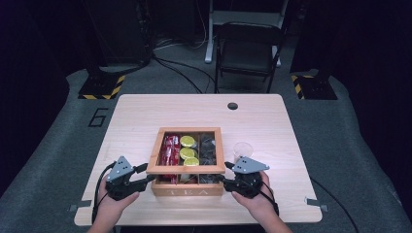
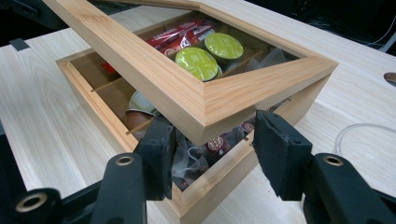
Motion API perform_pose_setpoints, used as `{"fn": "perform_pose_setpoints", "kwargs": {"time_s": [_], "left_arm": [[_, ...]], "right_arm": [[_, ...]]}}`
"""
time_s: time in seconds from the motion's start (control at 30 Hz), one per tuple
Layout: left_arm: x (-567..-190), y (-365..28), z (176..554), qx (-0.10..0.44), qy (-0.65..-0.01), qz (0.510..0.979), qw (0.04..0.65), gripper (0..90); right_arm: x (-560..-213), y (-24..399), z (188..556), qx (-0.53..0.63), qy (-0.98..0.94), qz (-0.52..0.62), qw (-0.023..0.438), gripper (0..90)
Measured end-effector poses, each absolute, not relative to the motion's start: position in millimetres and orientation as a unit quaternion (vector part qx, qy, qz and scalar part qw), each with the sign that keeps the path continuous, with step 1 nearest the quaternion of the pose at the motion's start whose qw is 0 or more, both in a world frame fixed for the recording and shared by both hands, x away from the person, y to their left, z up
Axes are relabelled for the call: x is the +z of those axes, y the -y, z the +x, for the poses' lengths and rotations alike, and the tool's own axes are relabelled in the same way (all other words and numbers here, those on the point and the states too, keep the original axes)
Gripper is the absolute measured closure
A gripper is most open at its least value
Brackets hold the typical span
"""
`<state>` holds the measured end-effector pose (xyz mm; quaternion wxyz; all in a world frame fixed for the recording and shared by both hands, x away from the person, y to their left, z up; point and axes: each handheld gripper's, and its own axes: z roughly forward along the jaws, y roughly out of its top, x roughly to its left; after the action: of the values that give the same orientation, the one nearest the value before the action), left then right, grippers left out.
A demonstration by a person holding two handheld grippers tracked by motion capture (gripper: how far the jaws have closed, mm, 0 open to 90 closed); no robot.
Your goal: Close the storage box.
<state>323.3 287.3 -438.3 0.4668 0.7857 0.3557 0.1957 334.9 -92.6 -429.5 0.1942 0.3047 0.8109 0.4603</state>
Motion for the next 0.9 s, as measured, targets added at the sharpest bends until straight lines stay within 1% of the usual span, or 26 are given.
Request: {"fn": "perform_pose_setpoints", "kwargs": {"time_s": [0.43,0.53,0.73,0.9], "left_arm": [[-450,-288,321,0.186,-0.355,0.795,0.456,52.9],[-452,-288,321,0.178,-0.356,0.797,0.453,52.9],[-456,-287,321,0.180,-0.359,0.799,0.448,52.8],[-457,-289,321,0.171,-0.358,0.803,0.446,52.0]], "right_arm": [[-443,93,334,0.457,-0.814,0.313,0.176,47.9],[-445,92,333,0.454,-0.814,0.320,0.170,48.0],[-449,91,333,0.453,-0.817,0.320,0.160,48.9],[-451,90,333,0.449,-0.820,0.317,0.159,48.9]]}}
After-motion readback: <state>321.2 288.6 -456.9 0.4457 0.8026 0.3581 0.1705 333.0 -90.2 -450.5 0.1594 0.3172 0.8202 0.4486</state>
